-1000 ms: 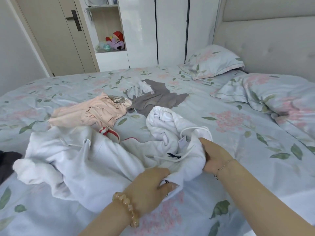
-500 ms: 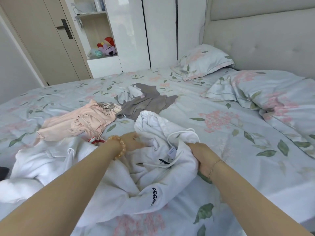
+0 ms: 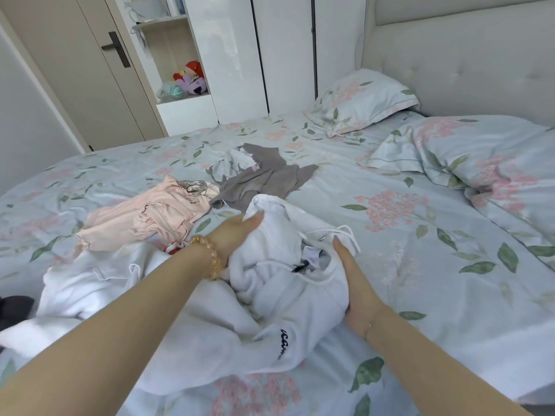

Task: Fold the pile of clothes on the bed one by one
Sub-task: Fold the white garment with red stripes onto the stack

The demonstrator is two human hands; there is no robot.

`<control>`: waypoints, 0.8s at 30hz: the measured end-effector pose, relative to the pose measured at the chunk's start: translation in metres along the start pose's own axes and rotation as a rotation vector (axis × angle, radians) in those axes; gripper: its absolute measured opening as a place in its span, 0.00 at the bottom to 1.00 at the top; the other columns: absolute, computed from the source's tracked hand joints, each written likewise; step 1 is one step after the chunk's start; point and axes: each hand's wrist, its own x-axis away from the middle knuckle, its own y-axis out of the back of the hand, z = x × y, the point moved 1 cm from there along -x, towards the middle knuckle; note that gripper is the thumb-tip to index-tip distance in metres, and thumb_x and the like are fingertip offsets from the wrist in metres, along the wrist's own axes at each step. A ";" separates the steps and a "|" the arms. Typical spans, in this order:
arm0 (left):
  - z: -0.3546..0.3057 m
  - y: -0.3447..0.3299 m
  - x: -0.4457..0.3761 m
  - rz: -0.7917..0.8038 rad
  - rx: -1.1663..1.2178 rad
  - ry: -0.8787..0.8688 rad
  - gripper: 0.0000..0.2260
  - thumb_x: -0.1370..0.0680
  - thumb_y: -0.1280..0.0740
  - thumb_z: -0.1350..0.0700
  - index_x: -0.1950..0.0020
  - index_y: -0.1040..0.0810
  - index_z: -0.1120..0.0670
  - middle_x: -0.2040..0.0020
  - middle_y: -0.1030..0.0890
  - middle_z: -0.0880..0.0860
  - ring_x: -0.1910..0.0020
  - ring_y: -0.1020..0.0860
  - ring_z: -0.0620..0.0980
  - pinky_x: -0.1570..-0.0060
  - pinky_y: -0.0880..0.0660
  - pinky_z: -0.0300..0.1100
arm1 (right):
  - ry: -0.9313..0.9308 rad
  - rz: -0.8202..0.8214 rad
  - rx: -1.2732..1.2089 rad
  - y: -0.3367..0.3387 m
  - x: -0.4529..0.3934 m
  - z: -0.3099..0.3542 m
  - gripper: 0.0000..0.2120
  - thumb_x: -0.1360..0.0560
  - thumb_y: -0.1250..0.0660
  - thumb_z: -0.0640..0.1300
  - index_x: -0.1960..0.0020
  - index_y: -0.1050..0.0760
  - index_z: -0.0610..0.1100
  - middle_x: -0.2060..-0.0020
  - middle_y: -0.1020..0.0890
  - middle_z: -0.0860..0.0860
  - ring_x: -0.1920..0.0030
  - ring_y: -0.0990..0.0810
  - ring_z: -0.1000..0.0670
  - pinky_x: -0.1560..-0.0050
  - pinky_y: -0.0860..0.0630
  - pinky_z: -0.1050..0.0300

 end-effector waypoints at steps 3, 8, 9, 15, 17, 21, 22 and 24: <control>-0.045 0.014 0.017 -0.092 0.131 -0.055 0.22 0.22 0.36 0.41 0.33 0.28 0.52 0.34 0.26 0.48 0.34 0.28 0.50 0.31 0.36 0.46 | 0.027 0.109 0.028 -0.025 0.028 -0.016 0.24 0.22 0.39 0.57 0.34 0.26 0.43 0.47 0.16 0.47 0.48 0.16 0.47 0.53 0.19 0.51; -0.112 0.052 0.063 -0.184 0.165 -0.195 0.20 0.22 0.36 0.43 0.34 0.28 0.53 0.37 0.26 0.45 0.38 0.28 0.46 0.38 0.35 0.39 | 0.110 0.242 0.133 -0.049 0.074 -0.004 0.38 0.45 0.15 0.52 0.40 0.20 0.37 0.43 0.18 0.40 0.45 0.17 0.44 0.52 0.20 0.53; -0.121 0.063 0.075 -0.203 0.161 -0.215 0.22 0.22 0.36 0.43 0.32 0.29 0.54 0.37 0.26 0.45 0.37 0.28 0.46 0.35 0.35 0.40 | 0.150 0.218 0.180 -0.054 0.082 0.009 0.34 0.41 0.18 0.50 0.39 0.21 0.37 0.44 0.18 0.40 0.46 0.17 0.44 0.54 0.20 0.54; -0.199 0.115 0.154 -0.253 0.230 -0.396 0.20 0.21 0.36 0.45 0.34 0.25 0.54 0.42 0.18 0.55 0.43 0.20 0.52 0.39 0.25 0.49 | 0.382 0.230 0.404 -0.122 0.131 0.128 0.19 0.24 0.34 0.44 0.35 0.24 0.41 0.42 0.18 0.44 0.41 0.19 0.46 0.49 0.19 0.55; -0.234 0.136 0.178 -0.310 0.271 -0.468 0.18 0.22 0.35 0.44 0.37 0.23 0.53 0.44 0.17 0.54 0.45 0.19 0.51 0.42 0.24 0.48 | 0.415 0.319 0.456 -0.154 0.149 0.169 0.19 0.25 0.35 0.38 0.34 0.25 0.39 0.40 0.19 0.42 0.39 0.21 0.43 0.44 0.21 0.52; -0.289 0.175 0.220 -0.359 0.296 -0.607 0.16 0.21 0.36 0.44 0.39 0.22 0.50 0.46 0.16 0.51 0.47 0.18 0.49 0.45 0.24 0.46 | 0.559 0.334 0.701 -0.220 0.187 0.230 0.15 0.24 0.34 0.38 0.39 0.23 0.34 0.45 0.17 0.40 0.43 0.18 0.44 0.50 0.19 0.54; -0.301 0.182 0.231 -0.374 0.301 -0.633 0.16 0.21 0.36 0.44 0.38 0.23 0.50 0.46 0.16 0.50 0.47 0.18 0.48 0.46 0.23 0.45 | 0.622 0.301 0.764 -0.236 0.194 0.242 0.16 0.24 0.33 0.41 0.40 0.23 0.33 0.45 0.17 0.41 0.43 0.19 0.44 0.46 0.20 0.53; -0.323 0.196 0.246 -0.396 0.333 -0.668 0.17 0.22 0.36 0.43 0.37 0.23 0.49 0.45 0.17 0.49 0.47 0.18 0.47 0.48 0.23 0.44 | 0.767 0.228 0.889 -0.267 0.209 0.265 0.17 0.23 0.32 0.46 0.40 0.22 0.35 0.46 0.16 0.42 0.43 0.18 0.45 0.40 0.24 0.51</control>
